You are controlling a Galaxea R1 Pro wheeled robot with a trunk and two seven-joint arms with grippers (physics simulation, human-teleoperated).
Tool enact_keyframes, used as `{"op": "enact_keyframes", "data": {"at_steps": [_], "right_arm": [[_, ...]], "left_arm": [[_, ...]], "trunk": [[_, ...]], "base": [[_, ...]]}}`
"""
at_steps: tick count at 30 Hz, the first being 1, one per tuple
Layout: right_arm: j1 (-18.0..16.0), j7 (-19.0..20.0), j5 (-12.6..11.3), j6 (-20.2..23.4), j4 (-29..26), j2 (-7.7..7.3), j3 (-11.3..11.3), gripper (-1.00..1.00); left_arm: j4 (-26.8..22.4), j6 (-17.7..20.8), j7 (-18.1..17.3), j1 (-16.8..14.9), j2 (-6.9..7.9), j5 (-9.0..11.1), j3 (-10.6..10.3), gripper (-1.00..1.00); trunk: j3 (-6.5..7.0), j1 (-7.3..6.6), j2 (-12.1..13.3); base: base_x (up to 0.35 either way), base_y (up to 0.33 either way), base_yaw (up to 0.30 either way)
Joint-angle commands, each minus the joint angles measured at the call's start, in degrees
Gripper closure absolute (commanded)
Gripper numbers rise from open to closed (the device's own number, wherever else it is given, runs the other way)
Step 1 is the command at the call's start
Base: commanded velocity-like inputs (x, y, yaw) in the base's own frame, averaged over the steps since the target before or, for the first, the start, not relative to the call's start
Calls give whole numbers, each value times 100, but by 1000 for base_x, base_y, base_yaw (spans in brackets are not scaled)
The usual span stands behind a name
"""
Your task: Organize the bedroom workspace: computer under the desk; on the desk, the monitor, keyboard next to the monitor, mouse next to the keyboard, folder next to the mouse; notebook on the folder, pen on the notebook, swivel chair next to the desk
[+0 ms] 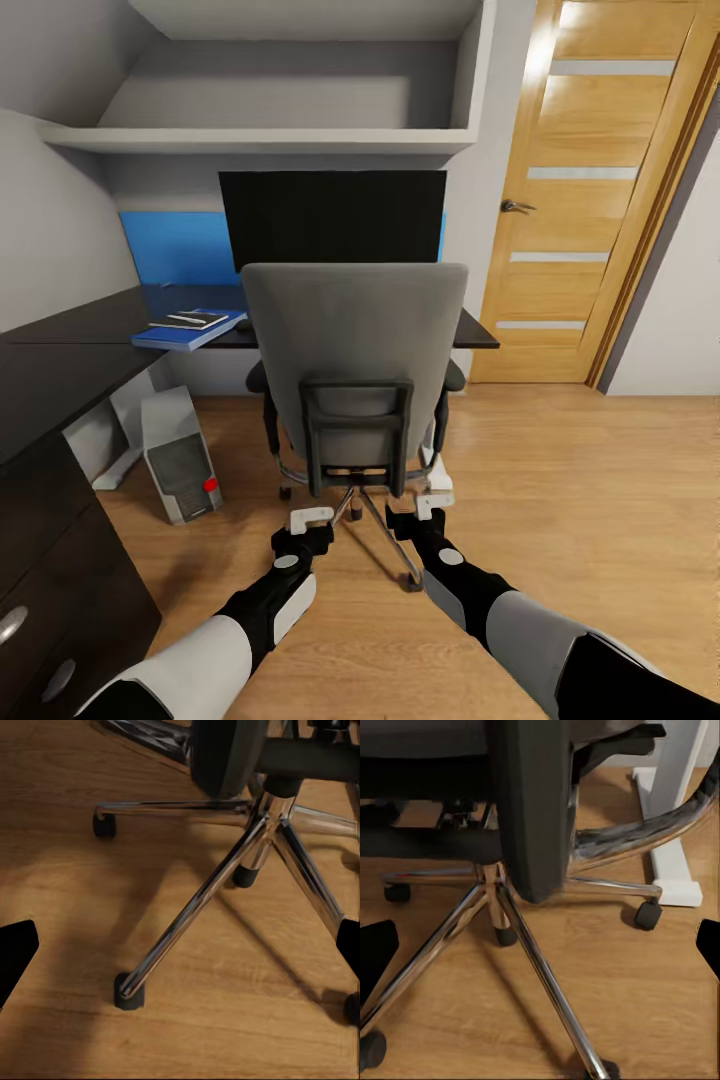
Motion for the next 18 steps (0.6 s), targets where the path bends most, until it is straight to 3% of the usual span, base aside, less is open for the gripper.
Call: {"op": "enact_keyframes", "data": {"at_steps": [1,7,18], "right_arm": [[-5,-34,-35,-17,-1,-1,49,-100],[-5,-34,-35,-17,1,-1,49,-100],[-5,-34,-35,-17,-1,-1,49,-100]], "left_arm": [[9,-37,35,-7,0,59,-46,-100],[15,-37,34,-7,0,59,-46,-100],[8,-37,35,-7,0,61,-46,-100]], "trunk": [[-5,-5,-3],[-5,-5,-3],[-5,-5,-3]], "base": [[-334,0,0],[-336,-20,0],[-337,-135,0]]}}
